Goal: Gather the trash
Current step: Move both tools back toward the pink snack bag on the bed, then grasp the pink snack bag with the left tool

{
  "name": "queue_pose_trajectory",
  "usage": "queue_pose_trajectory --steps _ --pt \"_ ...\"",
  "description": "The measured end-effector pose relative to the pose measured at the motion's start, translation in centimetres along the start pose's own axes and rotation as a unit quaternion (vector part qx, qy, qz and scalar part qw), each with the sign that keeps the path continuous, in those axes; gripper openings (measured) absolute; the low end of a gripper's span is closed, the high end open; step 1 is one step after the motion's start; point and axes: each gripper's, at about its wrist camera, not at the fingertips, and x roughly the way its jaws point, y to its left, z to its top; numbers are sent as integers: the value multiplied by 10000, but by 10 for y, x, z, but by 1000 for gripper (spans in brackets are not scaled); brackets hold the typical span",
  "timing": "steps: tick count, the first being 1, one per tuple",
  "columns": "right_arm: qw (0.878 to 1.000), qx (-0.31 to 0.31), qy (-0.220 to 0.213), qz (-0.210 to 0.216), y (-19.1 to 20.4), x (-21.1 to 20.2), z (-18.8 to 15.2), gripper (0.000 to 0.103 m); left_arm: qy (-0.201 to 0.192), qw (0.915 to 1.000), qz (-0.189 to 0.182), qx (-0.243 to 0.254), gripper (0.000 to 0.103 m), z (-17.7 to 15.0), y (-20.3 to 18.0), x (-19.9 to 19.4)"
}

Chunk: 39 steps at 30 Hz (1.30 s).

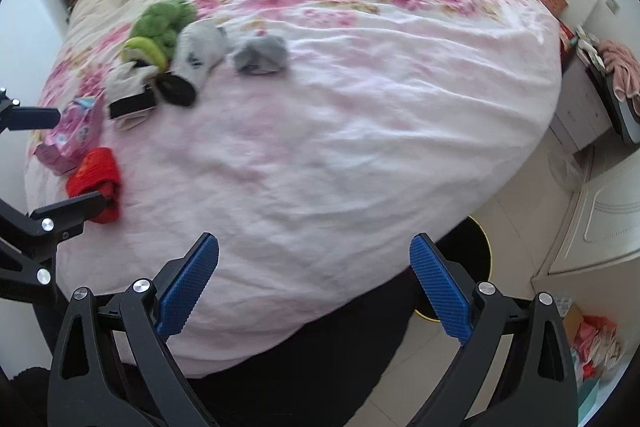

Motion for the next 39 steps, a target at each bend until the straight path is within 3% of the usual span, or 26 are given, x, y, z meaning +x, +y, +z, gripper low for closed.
queue_pose_trajectory --steps 7,19,26,32,36,38,39 --pt "9994 -337 8 106 46 -1 -2 92 -14 10000 98 -2 96 -27 38 -1" --pt "9962 -779 86 381 111 8 -1 92 154 9973 344 631 96 -67 84 21" --pt "9923 -1129 206 473 149 24 -1 92 316 9944 163 994 96 -70 96 47" --pt "9923 -1098 290 484 158 32 1 92 353 9887 174 1449 97 -67 99 72" --pt "9925 -1041 346 539 163 42 3 92 265 9857 377 1622 97 -59 100 94" --pt "9922 -1061 361 545 167 49 5 92 185 9862 312 1618 97 -53 105 104" --pt "9917 -1088 370 579 170 52 6 92 61 9873 216 1573 92 -51 108 107"
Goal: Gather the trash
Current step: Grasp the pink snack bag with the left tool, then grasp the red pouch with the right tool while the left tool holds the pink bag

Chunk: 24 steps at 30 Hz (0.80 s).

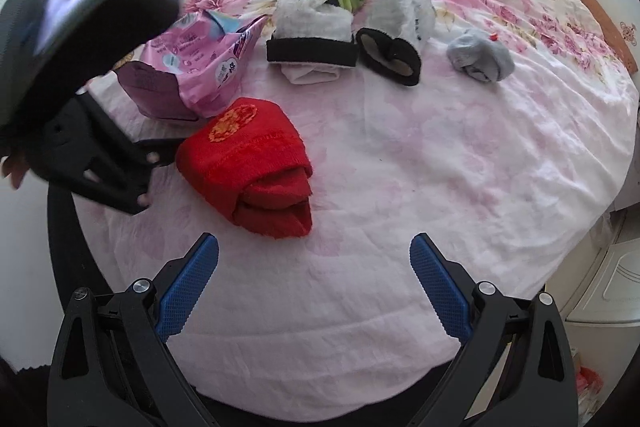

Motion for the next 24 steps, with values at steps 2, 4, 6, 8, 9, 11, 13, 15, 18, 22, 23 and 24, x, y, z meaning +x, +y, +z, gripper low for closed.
queue_pose_trajectory --steps 2,4,6,8,9,11,13,15,18,22,23,24 --pt "10000 -74 -6 42 3 5 5 92 55 9977 -596 -313 54 1 14 8" --pt "9998 -157 -13 85 6 10 10 92 84 9952 -843 -491 45 2 26 9" --pt "9996 -222 -39 187 7 16 17 92 55 9958 -793 -449 44 3 30 9" --pt "9992 -273 3 298 10 22 23 92 79 9951 -837 -513 44 4 32 10" --pt "9987 -322 -1 384 11 26 26 92 69 9953 -829 -497 44 4 33 11" --pt "9985 -350 -22 420 14 32 29 92 50 9950 -860 -509 44 5 34 11" --pt "9975 -387 -24 583 16 40 33 92 47 9941 -940 -536 44 4 36 11" --pt "9974 -432 -65 566 18 49 37 92 66 9934 -990 -576 44 4 36 12" --pt "9953 -541 -105 796 23 51 42 66 69 9944 -896 -556 43 7 35 12" --pt "9925 -764 -78 950 28 35 43 31 3 9958 -763 -512 40 10 27 4" --pt "9926 -793 -52 922 28 32 42 30 2 9953 -802 -539 40 9 24 0" --pt "9926 -801 -41 908 27 30 41 30 3 9949 -834 -564 40 6 20 -3"
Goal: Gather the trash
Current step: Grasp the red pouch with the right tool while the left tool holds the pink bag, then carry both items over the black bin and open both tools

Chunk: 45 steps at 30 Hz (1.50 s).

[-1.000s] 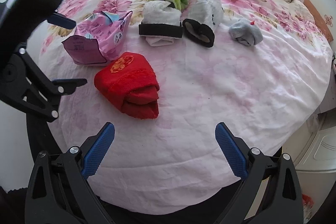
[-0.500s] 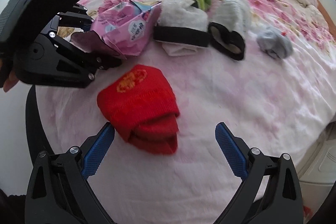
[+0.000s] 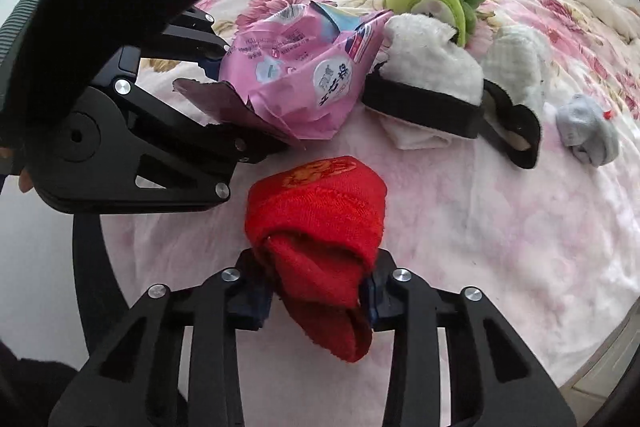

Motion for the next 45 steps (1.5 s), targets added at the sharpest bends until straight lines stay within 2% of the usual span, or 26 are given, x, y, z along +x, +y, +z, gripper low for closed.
queue_pose_trajectory --steps 8,20,26,45 --pt "9998 145 -14 112 -15 -25 -19 30 6 9995 -282 -120 40 -17 -20 -29" --pt "9981 562 -50 -250 -56 -55 -51 31 111 9993 -300 -170 40 -12 -57 -49" --pt "9958 836 -152 -354 -86 -73 -77 31 134 9995 -290 -5 40 10 -73 -46" --pt "9800 1809 -504 -658 -195 -121 -153 31 61 9966 -319 760 40 116 -197 -44"
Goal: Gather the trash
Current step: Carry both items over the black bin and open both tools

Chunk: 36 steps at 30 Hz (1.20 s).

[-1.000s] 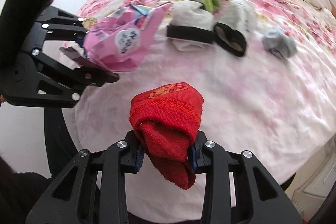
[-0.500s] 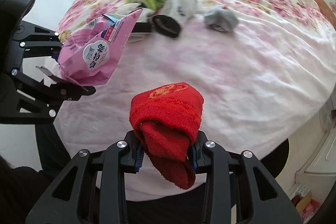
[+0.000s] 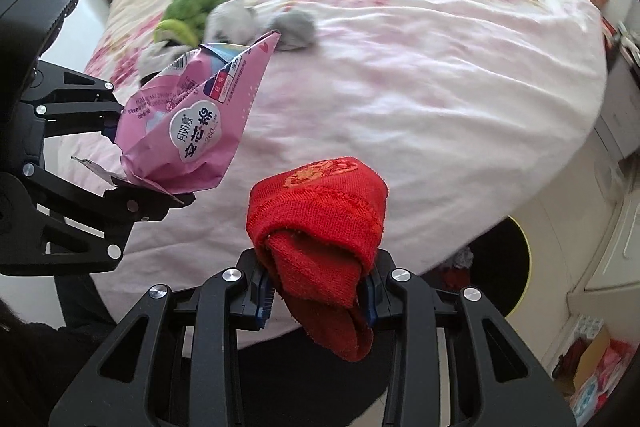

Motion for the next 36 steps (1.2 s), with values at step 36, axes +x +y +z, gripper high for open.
queue_pose_trajectory --steps 36 --pt "9661 2345 -290 -1042 -256 -30 -76 32 543 9870 -1013 1125 76 219 -166 106"
